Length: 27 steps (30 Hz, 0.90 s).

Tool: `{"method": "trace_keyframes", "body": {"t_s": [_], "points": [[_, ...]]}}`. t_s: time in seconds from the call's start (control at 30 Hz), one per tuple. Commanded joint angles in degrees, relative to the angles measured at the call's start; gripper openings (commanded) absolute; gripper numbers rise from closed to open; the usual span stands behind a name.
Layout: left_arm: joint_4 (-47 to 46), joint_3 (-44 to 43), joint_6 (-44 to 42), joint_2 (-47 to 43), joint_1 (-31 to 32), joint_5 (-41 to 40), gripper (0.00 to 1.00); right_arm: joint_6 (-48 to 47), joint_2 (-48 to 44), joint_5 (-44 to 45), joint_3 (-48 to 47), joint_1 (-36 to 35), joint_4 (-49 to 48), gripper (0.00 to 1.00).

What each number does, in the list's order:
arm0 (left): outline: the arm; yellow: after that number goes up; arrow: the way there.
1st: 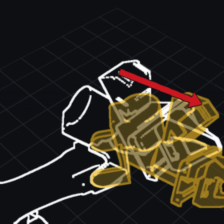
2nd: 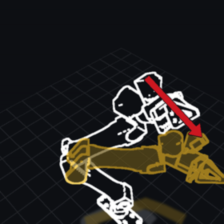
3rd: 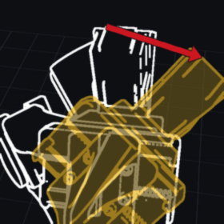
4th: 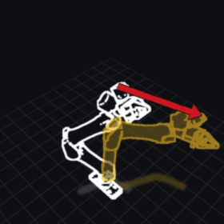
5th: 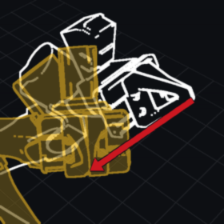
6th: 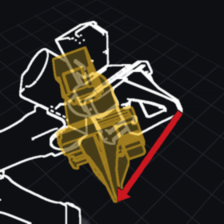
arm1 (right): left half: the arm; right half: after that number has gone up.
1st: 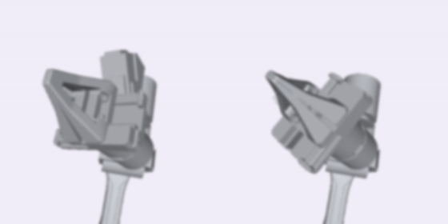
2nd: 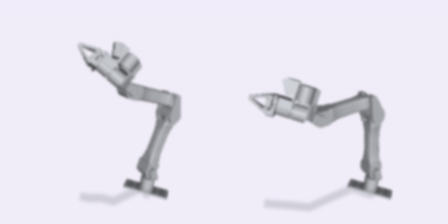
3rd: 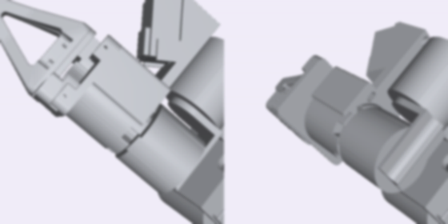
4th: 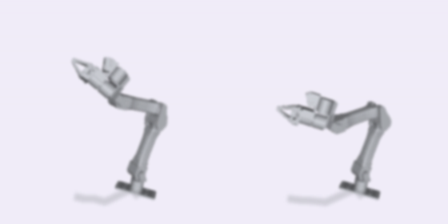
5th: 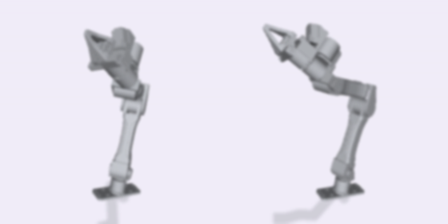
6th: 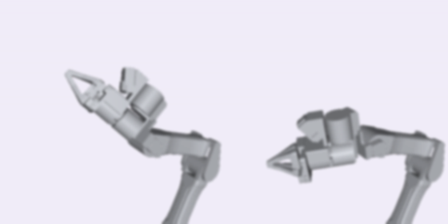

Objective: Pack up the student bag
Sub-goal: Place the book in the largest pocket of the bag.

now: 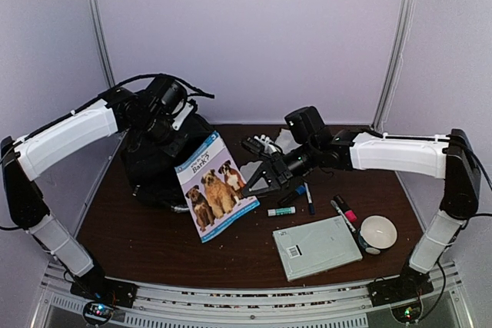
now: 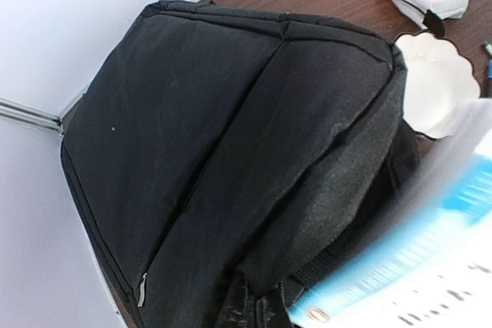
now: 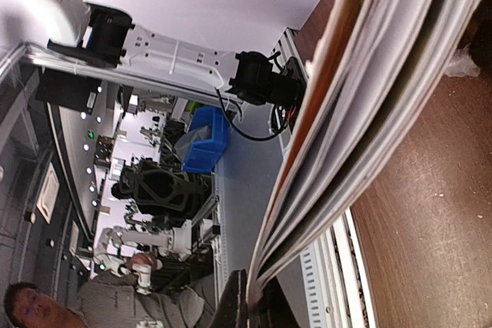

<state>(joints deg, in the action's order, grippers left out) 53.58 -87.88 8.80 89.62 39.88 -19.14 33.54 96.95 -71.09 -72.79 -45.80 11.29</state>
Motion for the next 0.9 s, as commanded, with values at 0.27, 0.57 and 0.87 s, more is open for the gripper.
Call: {"method": "trace_keyframes", "body": {"t_s": [0.27,0.57,0.87], "points": [[-8.3,3.2,3.8,-9.7,0.1,13.2,0.00,30.0,17.5,4.8,-8.9,-1.3,-29.3,0.00],[-10.2,7.8,5.9,-13.0,0.5,15.5,0.00,32.9,28.4,10.5,-19.7,-1.1,-23.7,0.00],[-10.4,9.4,6.6,-14.1,1.2,13.0,0.00,30.5,27.3,13.5,-17.9,-0.2,-17.7,0.44]]}}
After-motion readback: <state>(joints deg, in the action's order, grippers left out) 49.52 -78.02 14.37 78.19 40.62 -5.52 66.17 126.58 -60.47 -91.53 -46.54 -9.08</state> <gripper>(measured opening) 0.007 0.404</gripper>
